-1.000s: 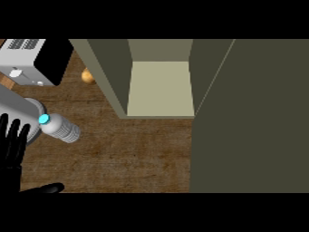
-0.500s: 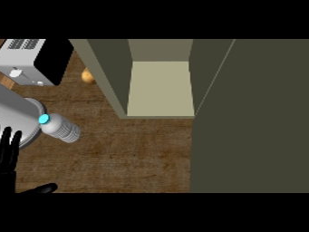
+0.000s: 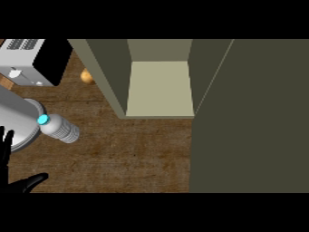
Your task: Pick up the bottled water, place it into the cabinet and close the cabinet
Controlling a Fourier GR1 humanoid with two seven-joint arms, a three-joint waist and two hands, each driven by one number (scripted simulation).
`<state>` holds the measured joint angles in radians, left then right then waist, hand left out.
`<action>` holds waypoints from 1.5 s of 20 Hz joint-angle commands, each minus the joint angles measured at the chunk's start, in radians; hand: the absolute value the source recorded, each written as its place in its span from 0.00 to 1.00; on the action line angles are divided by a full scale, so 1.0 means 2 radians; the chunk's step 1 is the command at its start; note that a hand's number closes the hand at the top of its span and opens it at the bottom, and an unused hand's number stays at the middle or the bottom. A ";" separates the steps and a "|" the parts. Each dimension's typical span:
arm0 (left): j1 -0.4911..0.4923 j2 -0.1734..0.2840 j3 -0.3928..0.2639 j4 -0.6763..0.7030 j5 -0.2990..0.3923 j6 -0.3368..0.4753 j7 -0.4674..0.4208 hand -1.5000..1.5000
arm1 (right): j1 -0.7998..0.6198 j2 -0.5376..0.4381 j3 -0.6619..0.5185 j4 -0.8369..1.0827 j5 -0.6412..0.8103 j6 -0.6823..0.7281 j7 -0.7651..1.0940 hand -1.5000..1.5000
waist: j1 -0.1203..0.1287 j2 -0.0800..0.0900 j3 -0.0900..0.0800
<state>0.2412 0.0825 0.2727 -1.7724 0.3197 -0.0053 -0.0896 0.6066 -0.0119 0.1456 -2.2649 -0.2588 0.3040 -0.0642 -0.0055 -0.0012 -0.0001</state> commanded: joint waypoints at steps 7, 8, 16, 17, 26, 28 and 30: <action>-0.057 0.033 0.037 0.158 -0.003 -0.043 -0.058 0.00 | 0.032 0.005 0.018 0.009 0.018 0.024 -0.042 0.00 | -0.001 0.000 0.000; -0.081 0.036 0.036 0.203 -0.022 -0.037 -0.083 0.00 | 0.002 0.005 0.013 0.025 0.016 0.007 -0.026 0.00 | -0.001 0.001 0.000; -0.148 0.035 0.047 0.348 -0.021 -0.038 -0.119 0.00 | 0.009 -0.011 -0.004 0.008 -0.015 0.021 -0.013 0.00 | -0.002 0.001 0.000; -0.154 0.057 0.070 0.380 0.005 -0.069 -0.124 0.00 | 0.002 -0.012 -0.009 0.000 -0.018 0.013 -0.001 0.00 | -0.002 0.001 0.000; -0.197 0.075 0.082 0.502 0.017 -0.118 -0.165 0.00 | -0.011 -0.005 0.001 0.018 -0.013 0.011 -0.008 0.00 | -0.003 0.003 -0.001; -0.193 0.060 0.078 0.515 0.011 -0.117 -0.190 0.00 | 0.005 -0.008 -0.003 0.002 -0.017 0.010 -0.004 0.00 | -0.005 0.003 -0.001; -0.207 0.057 0.077 0.538 0.003 -0.113 -0.206 0.00 | 0.008 -0.013 -0.002 0.027 -0.008 0.029 -0.028 0.00 | -0.011 0.004 -0.001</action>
<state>-0.1090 0.2085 0.4166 -0.8671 0.3318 -0.2564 -0.5215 0.6352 -0.0350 0.1398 -2.2406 -0.2882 0.3492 -0.1027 -0.0114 -0.0132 0.0247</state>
